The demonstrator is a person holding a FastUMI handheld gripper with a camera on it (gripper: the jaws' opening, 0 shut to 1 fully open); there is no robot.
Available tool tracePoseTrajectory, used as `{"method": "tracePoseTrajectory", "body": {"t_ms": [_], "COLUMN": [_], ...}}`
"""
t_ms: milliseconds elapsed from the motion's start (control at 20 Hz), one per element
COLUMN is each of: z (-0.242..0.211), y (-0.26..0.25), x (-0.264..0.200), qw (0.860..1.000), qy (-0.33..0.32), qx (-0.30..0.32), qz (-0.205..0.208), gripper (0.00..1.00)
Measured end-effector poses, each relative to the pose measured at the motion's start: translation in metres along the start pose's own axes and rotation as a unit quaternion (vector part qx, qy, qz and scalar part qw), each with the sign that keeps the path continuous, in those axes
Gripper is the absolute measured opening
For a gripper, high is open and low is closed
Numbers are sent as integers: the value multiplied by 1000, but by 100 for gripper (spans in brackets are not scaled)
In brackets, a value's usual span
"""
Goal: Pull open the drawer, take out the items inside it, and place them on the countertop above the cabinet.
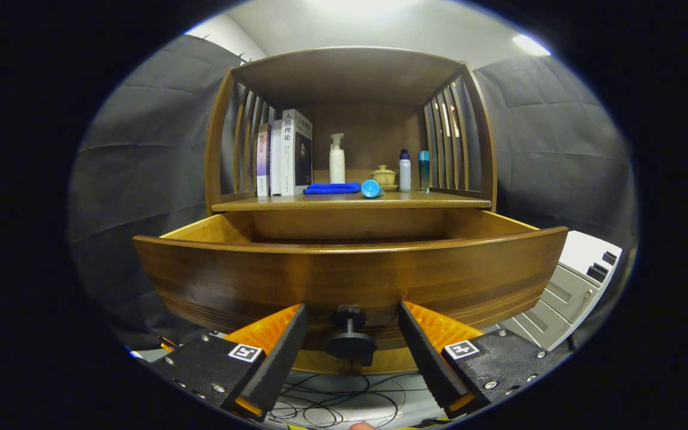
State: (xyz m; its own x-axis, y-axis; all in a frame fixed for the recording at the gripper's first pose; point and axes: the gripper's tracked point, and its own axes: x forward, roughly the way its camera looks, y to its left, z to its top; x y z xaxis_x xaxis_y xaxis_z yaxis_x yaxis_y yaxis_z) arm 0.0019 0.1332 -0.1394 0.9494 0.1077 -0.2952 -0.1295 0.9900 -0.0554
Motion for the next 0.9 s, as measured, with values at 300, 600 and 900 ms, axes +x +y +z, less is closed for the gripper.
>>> {"method": "tracePoseTrajectory", "body": {"t_ms": [300, 600, 900], "z": [5, 10, 16], "y": [1, 1, 2], "x": [24, 46, 62], "qw": [1000, 1000, 1000], "qy": [13, 13, 6], "qx": [15, 18, 20], "qz": [2, 0, -3], "gripper": [95, 95, 95]}}
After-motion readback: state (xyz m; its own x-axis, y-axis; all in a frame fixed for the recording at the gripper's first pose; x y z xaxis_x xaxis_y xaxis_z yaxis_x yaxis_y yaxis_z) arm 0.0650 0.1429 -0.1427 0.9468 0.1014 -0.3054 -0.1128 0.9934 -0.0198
